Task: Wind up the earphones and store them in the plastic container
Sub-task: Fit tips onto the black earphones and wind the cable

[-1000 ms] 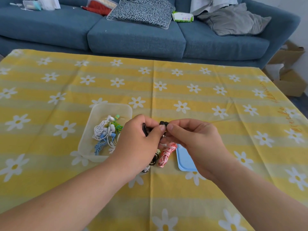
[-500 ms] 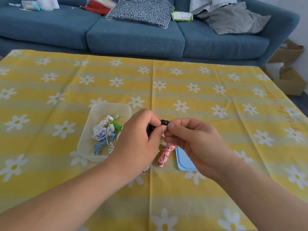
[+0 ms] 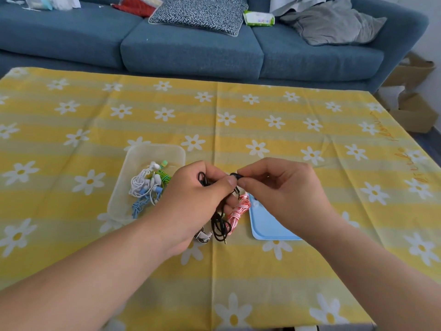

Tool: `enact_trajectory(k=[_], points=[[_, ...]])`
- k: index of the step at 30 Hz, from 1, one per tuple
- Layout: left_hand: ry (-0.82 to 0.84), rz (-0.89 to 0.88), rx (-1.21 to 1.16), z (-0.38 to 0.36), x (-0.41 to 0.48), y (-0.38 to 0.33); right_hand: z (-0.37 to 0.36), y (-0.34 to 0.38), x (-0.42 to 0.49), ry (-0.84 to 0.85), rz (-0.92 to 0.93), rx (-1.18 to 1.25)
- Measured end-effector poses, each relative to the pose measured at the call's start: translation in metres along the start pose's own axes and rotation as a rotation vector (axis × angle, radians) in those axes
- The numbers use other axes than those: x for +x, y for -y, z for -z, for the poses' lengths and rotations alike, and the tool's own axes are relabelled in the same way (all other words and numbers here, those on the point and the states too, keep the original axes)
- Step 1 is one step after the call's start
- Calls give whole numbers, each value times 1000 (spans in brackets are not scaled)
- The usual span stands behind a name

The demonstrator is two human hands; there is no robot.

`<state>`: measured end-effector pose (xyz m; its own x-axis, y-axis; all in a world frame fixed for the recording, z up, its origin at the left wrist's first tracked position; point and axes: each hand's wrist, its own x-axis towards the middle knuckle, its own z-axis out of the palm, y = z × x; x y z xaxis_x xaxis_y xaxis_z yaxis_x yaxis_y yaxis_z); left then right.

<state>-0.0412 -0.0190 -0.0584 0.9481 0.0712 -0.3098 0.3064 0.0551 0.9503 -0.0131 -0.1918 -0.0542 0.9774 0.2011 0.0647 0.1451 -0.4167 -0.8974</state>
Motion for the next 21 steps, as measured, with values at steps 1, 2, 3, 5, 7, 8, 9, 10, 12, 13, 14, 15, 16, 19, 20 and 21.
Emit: enact_trajectory(k=[1, 2, 3, 5, 7, 8, 9, 10, 12, 13, 14, 15, 16, 19, 20, 21], points=[[14, 37, -41, 0, 0, -1, 0, -1, 0, 10, 25, -29], [29, 70, -74, 0, 0, -2, 1, -1, 0, 18, 43, -46], [48, 94, -95, 0, 0, -4, 2, -1, -1, 28, 50, -45], [83, 108, -86, 2, -1, -7, 5, -1, -2, 52, 34, -15], [94, 97, -42, 3, 1, -9, 5, 0, -2, 60, 18, -8], [95, 100, -37, 4, 1, -8, 4, 1, -3, 64, 6, -2], [94, 106, -43, 5, 1, -8, 4, 1, -4, 66, -1, 10], [92, 112, -56, 5, 2, -8, 3, 1, -4, 68, 0, 21], [91, 127, -84, 6, 4, -7, 3, 2, -3, 78, 12, 5], [92, 134, -101, 6, 4, -7, 2, 3, -3, 83, 13, -17], [94, 140, -120, 6, 5, -7, 2, 3, -3, 83, 11, -37], [96, 148, -136, 6, 6, -7, 2, 3, -3, 80, 14, -55], [101, 156, -144, 6, 7, -6, 2, 3, -4, 76, 23, -75], [136, 170, -152, 6, 7, -6, 1, 2, -4, 82, 82, -124], [142, 174, -158, 6, 7, -6, 0, 2, -5, 85, 93, -128], [144, 178, -163, 6, 8, -6, 0, 1, -5, 84, 96, -127]])
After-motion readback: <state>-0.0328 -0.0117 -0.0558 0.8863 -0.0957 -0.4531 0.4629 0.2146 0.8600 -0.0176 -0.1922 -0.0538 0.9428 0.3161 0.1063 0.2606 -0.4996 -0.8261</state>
